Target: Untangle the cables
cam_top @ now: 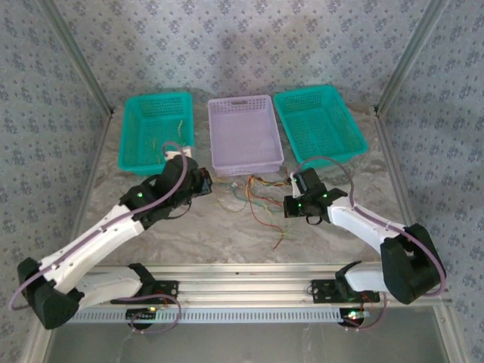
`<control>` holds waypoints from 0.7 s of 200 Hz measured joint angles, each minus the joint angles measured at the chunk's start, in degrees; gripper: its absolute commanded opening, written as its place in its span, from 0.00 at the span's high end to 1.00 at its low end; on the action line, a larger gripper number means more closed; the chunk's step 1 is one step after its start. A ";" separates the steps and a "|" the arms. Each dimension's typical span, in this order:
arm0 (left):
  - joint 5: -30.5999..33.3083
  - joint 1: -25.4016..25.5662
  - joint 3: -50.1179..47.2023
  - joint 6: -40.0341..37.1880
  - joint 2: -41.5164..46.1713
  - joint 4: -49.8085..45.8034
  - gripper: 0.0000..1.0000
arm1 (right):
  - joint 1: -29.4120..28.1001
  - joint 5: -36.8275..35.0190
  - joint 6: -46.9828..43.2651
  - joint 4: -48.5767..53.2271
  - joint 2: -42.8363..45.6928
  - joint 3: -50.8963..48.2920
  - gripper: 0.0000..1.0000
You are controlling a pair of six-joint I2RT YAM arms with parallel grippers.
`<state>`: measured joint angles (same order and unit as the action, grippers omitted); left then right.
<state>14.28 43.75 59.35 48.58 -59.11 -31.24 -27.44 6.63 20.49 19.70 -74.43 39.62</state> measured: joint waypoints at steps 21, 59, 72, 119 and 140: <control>1.25 -1.53 1.51 -1.14 3.61 -2.34 1.00 | 0.83 -0.66 0.33 0.28 -0.28 -0.37 1.00; 1.86 -2.51 5.99 -3.56 7.58 -5.75 1.00 | 0.90 -0.81 0.74 0.11 -0.90 -0.39 1.00; 2.03 -2.54 7.67 -4.35 8.39 -7.17 1.00 | 0.90 -0.81 0.76 0.02 -1.25 -0.39 1.00; 4.63 -2.93 17.33 -7.91 11.34 -11.21 1.00 | 1.09 -1.97 1.18 0.15 -3.06 -0.42 1.00; 6.64 -3.15 21.62 -9.64 13.40 -11.28 1.00 | 1.07 -3.37 1.38 1.03 -3.89 -0.44 1.00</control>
<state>20.93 40.60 80.97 38.94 -45.71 -42.52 -26.37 3.27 21.87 20.73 -78.32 39.18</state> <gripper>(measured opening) 0.040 0.053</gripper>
